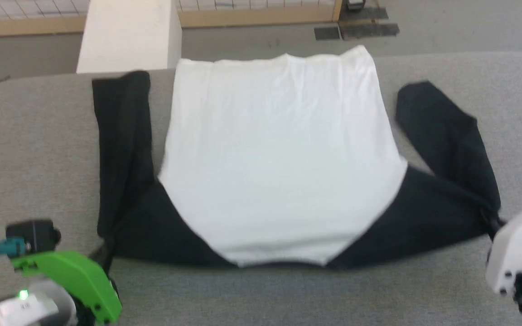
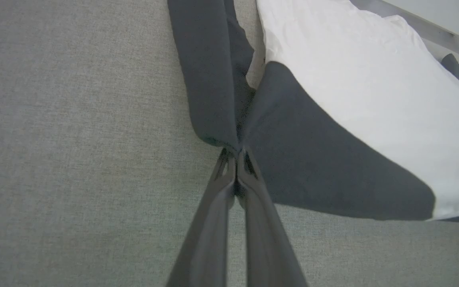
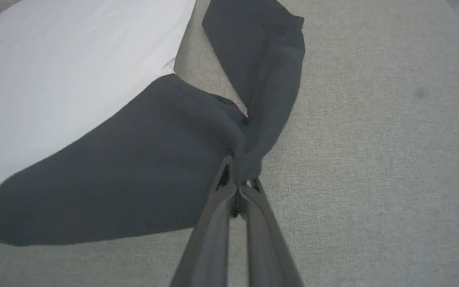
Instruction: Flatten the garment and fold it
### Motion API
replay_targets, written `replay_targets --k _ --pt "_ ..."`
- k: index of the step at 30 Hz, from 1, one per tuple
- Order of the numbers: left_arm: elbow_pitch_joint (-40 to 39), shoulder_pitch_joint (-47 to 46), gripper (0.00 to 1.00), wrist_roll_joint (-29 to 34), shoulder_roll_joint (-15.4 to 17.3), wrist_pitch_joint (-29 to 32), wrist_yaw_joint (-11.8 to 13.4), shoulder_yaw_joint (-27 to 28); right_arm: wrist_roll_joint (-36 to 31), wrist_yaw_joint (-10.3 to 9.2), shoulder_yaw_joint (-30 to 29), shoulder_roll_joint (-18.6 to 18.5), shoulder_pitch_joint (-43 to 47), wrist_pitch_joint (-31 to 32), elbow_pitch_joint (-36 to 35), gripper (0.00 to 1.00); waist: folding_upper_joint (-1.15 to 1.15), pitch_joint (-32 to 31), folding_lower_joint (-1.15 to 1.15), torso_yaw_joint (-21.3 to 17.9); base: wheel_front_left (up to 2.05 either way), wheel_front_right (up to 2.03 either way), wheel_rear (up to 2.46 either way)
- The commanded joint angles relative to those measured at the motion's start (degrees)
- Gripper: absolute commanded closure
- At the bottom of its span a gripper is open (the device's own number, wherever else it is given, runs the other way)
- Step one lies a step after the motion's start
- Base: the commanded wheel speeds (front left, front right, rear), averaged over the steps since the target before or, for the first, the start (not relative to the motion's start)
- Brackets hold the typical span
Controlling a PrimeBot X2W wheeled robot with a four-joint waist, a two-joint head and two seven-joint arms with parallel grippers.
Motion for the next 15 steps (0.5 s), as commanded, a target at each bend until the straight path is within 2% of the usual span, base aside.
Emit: replay_targets --k 1,5,8,11,15 --pt "-0.8 2.6 1.00 -0.8 -0.1 -0.8 1.2 0.6 -1.1 -0.11 -1.1 0.3 2.2 0.9 -1.0 1.00 0.00 -1.9 0.01 0.9 0.00 0.00 0.00" --pt "-2.3 7.8 1.00 -0.5 -0.3 -2.1 3.9 0.8 -2.6 -0.11 -3.5 1.3 6.5 1.9 -2.3 1.00 0.00 -2.8 0.01 1.2 0.00 0.00 0.00" --pt "-2.7 11.0 1.00 -1.0 -1.4 -2.6 5.1 0.4 -2.6 -0.11 -4.6 1.7 9.5 1.8 -1.5 1.00 0.00 -3.2 0.01 1.4 0.00 0.00 0.00" --pt "-2.2 13.0 1.00 -1.7 -2.6 -2.8 4.9 -0.8 -1.6 -0.11 -5.1 1.8 11.7 0.8 0.5 1.00 0.00 -3.4 0.01 1.4 0.00 0.00 0.00" --pt "0.2 13.0 1.00 -2.1 -4.7 -3.5 3.3 -2.5 -0.9 -0.11 -4.6 1.8 13.3 -2.8 5.0 1.00 0.00 -3.1 0.01 1.5 0.00 0.00 0.00"
